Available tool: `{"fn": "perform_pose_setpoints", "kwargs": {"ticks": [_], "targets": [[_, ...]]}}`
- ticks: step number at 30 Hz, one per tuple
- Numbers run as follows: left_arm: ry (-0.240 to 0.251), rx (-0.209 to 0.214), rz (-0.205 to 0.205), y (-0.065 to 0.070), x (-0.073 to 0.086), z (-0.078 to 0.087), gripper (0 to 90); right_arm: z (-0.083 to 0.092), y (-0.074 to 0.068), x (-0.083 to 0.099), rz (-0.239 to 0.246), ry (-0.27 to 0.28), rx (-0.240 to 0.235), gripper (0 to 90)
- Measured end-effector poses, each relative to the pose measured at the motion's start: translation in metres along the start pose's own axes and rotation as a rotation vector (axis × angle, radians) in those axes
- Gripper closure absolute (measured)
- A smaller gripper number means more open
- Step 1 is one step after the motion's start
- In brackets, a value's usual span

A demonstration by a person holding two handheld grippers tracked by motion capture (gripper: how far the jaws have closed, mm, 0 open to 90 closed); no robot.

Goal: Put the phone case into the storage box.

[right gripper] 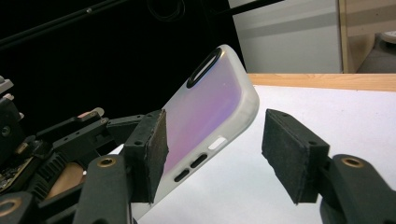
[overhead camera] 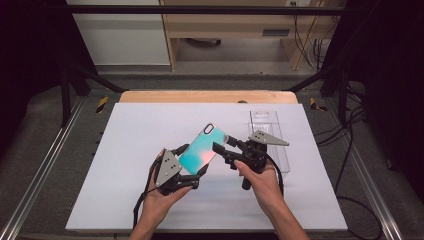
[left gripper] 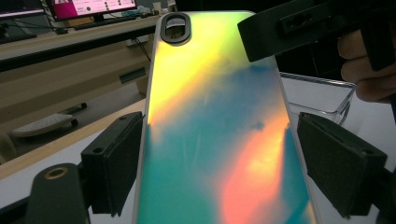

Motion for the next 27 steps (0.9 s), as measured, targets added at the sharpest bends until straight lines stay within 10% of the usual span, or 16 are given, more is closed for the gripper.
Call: {"fn": "perform_pose_setpoints", "kwargs": {"ticks": [27], "targets": [[0.007, 0.008, -0.010, 0.0020, -0.0038, -0.0074, 16.3, -0.0025, 0.0005, -0.0061, -0.030, -0.001, -0.013, 41.9]]}}
Point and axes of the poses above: each handheld gripper's, and its own axes: z roughly backward along the jaws, x roughly out of its underside, y roughly to its right, the point moved 10 cm from there along -z, roughly forward along the jaws, and after that the axes turned 14 degrees about y, right-handed, at the moved point
